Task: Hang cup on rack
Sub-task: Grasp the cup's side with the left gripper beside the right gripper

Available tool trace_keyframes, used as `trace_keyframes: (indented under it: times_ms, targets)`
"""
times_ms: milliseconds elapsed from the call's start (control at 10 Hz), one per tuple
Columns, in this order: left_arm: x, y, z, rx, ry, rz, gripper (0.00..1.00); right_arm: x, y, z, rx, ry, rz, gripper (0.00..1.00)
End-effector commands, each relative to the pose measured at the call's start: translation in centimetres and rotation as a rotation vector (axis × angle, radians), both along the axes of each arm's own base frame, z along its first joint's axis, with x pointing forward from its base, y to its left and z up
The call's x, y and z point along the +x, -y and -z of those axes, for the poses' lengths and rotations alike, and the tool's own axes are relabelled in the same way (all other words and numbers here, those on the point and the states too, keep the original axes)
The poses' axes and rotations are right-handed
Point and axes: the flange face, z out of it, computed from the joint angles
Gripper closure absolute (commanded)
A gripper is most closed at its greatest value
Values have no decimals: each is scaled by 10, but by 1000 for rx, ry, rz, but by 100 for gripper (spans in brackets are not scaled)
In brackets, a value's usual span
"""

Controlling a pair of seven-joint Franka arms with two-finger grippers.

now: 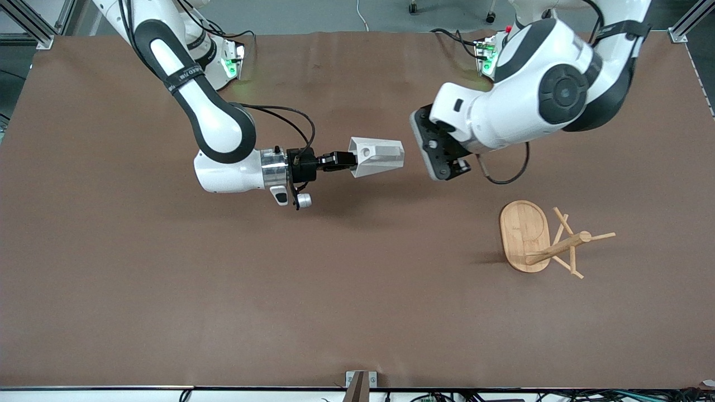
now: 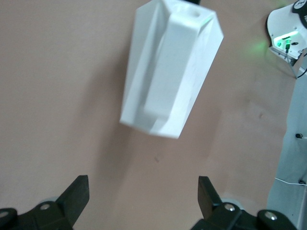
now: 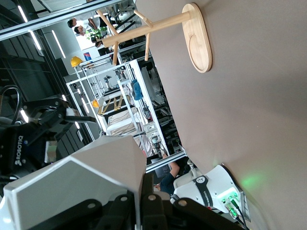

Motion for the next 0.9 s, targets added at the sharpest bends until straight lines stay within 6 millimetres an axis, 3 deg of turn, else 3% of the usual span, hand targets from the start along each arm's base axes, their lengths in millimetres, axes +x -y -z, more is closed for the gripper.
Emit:
trace_keyframes:
  times_ms: [0,200,600,800]
  targets:
    - [-4,16,19,-12,-30,0,0,-11,3,-5,14,-9,13,100]
    - [-7,36,34,-20,-33,-7,1,-16,-3,-11,22,-5,3,100]
    - [-10,47,44,-18,-40,-16,2,-17,-2,-15,29,-6,12,100]
    - [-20,56,46,-17,-49,4,4,-19,-3,-16,28,-4,10,100]
